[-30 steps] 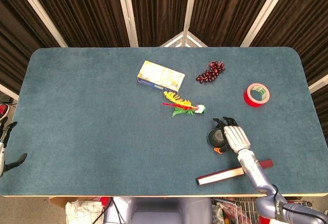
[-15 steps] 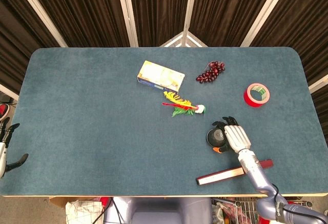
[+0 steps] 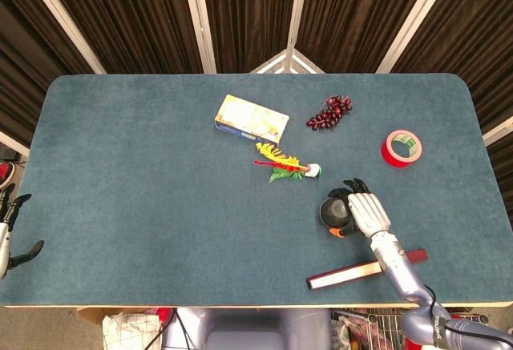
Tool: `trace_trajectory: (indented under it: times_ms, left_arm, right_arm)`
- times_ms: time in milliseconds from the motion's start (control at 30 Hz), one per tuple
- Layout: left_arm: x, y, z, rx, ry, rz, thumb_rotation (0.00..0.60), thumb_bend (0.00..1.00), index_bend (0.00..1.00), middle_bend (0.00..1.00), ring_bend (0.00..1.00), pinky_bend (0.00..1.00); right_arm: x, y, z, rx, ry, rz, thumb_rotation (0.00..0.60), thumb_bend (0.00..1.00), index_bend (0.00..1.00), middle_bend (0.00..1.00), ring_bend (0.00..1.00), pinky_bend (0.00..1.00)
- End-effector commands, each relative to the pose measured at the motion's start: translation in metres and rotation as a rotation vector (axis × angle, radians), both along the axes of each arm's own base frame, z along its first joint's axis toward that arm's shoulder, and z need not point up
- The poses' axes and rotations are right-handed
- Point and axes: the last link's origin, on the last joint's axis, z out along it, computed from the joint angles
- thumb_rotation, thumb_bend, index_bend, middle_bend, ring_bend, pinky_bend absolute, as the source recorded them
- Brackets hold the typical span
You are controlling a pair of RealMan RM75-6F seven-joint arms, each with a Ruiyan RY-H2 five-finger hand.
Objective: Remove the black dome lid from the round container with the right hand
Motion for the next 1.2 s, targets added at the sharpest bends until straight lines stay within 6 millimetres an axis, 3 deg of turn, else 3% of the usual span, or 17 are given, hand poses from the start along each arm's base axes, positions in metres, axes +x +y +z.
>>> trace_trajectory:
  times_ms: [33, 367, 633, 733, 967, 1067, 1200]
  left_arm:
    - [0.0, 0.0, 0.0, 0.0, -0.001, 0.0, 0.6, 0.31, 0.18, 0.0, 0.0, 0.09]
    - [-0.001, 0.0, 0.001, 0.002, -0.005, 0.002, 0.6, 0.31, 0.18, 0.0, 0.0, 0.09]
    - [-0.001, 0.001, 0.003, 0.005, -0.009, 0.004, 0.6, 0.31, 0.18, 0.0, 0.0, 0.09]
    - [-0.001, 0.001, 0.003, 0.005, -0.01, 0.004, 0.6, 0.31, 0.18, 0.0, 0.0, 0.09]
    - [-0.001, 0.001, 0.003, 0.004, -0.012, 0.004, 0.6, 0.31, 0.18, 0.0, 0.0, 0.09]
    - [-0.001, 0.001, 0.004, 0.006, -0.014, 0.002, 0.6, 0.31, 0.18, 0.0, 0.0, 0.09]
    - [-0.001, 0.0, 0.005, 0.006, -0.015, 0.001, 0.6, 0.31, 0.18, 0.0, 0.0, 0.09]
  right_arm:
    - [0.004, -0.001, 0.001, 0.001, 0.002, 0.007, 0.6, 0.14, 0.34, 0.41, 0.12, 0.0]
    - [0.022, -0.005, 0.001, 0.005, -0.01, 0.038, 0.6, 0.14, 0.38, 0.42, 0.13, 0.0]
    - [0.057, -0.015, 0.009, 0.006, -0.064, 0.083, 0.6, 0.14, 0.38, 0.42, 0.13, 0.0]
    - [0.079, -0.021, 0.019, 0.015, -0.176, 0.08, 0.6, 0.14, 0.38, 0.43, 0.14, 0.0]
    - [0.131, -0.033, 0.053, 0.127, -0.648, 0.022, 0.6, 0.14, 0.4, 0.43, 0.15, 0.0]
    - [0.137, -0.031, 0.061, 0.198, -0.796, -0.015, 0.6, 0.14, 0.4, 0.44, 0.15, 0.0]
    - [0.129, -0.029, 0.063, 0.252, -0.836, -0.026, 0.6, 0.14, 0.41, 0.44, 0.15, 0.0]
